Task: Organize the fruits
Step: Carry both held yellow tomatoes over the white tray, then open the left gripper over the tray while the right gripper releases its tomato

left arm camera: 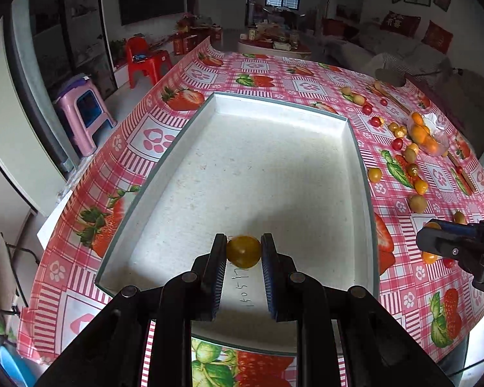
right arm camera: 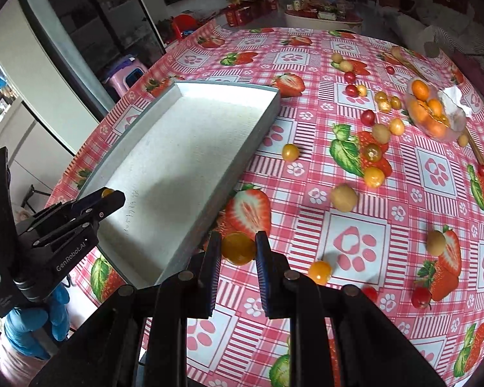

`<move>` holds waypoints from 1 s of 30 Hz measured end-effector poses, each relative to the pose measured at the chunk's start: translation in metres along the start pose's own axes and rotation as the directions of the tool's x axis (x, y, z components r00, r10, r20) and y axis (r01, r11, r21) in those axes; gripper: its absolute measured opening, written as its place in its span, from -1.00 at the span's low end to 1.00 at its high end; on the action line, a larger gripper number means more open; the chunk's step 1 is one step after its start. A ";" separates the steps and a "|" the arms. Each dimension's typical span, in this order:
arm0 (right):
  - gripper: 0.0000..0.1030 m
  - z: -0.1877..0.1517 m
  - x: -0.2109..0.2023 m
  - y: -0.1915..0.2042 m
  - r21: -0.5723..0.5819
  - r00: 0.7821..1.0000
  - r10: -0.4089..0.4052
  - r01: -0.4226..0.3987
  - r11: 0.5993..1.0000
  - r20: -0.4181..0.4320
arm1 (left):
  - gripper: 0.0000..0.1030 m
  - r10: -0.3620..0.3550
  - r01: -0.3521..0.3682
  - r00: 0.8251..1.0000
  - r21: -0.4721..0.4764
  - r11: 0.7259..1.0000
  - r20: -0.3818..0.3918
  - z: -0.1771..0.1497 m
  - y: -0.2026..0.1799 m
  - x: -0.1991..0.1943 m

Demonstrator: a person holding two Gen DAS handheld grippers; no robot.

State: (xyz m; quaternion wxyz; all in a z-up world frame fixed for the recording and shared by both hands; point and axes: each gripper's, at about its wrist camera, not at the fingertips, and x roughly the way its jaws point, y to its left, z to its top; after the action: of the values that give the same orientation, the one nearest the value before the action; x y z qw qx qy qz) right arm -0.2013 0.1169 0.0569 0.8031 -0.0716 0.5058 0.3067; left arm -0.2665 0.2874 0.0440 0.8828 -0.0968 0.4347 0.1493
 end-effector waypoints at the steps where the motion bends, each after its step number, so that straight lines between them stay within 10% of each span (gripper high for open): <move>1: -0.56 0.007 0.007 0.007 -0.008 1.000 0.010 -0.010 1.000 -0.008 | -0.55 0.009 -0.009 1.000 -0.003 1.000 -0.006 0.000 0.004 0.004; 17: -0.56 0.054 0.103 0.052 -0.079 0.989 -0.013 0.001 0.997 -0.150 | -0.53 0.046 -0.046 0.996 -0.001 0.999 -0.077 0.001 0.023 0.035; 18: -0.55 0.056 0.104 0.052 -0.084 0.990 -0.017 0.006 0.996 -0.137 | -0.49 0.048 -0.048 0.996 0.001 0.999 -0.076 0.001 0.023 0.034; 20: -0.53 0.060 0.106 0.055 -0.102 0.990 -0.032 0.018 0.995 -0.136 | 0.60 0.063 -0.063 0.995 0.000 0.998 -0.077 0.001 0.022 0.035; 21: -0.49 0.061 0.107 0.055 -0.099 0.990 -0.029 0.015 0.995 -0.139 | 0.74 0.080 -0.080 0.995 -0.003 0.997 -0.056 0.001 0.022 0.032; 30: 0.42 0.069 0.071 0.033 0.010 0.997 0.039 -0.038 0.999 -0.062 | 0.75 0.072 -0.071 0.997 0.024 0.997 -0.036 0.003 0.012 0.021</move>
State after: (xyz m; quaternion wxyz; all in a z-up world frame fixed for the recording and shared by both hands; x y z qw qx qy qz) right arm -0.1455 0.2020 0.0356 0.7812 -0.0679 0.5332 0.3175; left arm -0.2565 0.3033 0.0289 0.8698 -0.0740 0.4558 0.1741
